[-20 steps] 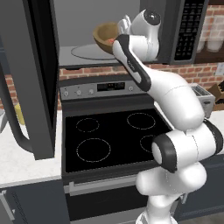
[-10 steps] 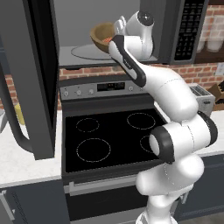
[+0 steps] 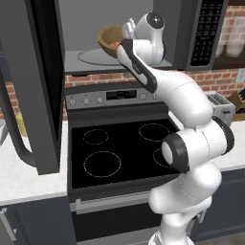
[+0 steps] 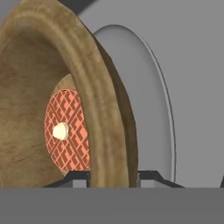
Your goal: Open the microwave, place the bowl with waffle inside the microwave, then close the microwave door and turn it on.
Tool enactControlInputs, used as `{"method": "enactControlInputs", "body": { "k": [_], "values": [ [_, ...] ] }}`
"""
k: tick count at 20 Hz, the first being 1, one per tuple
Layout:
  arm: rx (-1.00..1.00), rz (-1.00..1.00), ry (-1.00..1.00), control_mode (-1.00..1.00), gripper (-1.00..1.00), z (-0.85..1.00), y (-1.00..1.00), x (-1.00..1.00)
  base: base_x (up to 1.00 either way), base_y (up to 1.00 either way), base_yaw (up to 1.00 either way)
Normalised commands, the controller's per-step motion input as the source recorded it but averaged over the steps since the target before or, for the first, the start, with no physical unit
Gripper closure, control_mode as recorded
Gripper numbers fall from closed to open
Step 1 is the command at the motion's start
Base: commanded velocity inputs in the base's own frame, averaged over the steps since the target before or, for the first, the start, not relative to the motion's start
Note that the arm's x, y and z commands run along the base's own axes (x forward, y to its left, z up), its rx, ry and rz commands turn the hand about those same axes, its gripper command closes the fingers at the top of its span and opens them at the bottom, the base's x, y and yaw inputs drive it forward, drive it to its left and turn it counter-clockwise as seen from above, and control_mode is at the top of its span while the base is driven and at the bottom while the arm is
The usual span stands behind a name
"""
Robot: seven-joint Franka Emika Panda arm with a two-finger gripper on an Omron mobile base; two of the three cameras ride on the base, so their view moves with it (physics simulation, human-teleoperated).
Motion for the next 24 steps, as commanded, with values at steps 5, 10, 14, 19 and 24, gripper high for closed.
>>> {"method": "enactControlInputs", "body": {
  "k": [5,10,14,19,24],
  "values": [
    [0.00,0.00,0.00,-1.00,1.00,-0.04,0.00,0.11,0.00,0.00,0.00],
    [0.00,0.00,-0.01,-1.00,1.00,0.00,0.02,0.00,0.00,0.00,0.00],
    [0.00,0.00,0.00,-1.00,1.00,0.00,0.00,0.00,0.00,0.00,0.00],
    [0.00,0.00,0.00,-1.00,-1.00,0.00,0.00,0.00,0.00,0.00,0.00],
    [0.00,0.00,0.00,-1.00,-1.00,0.00,0.00,0.00,0.00,0.00,0.00]
  ]
}}
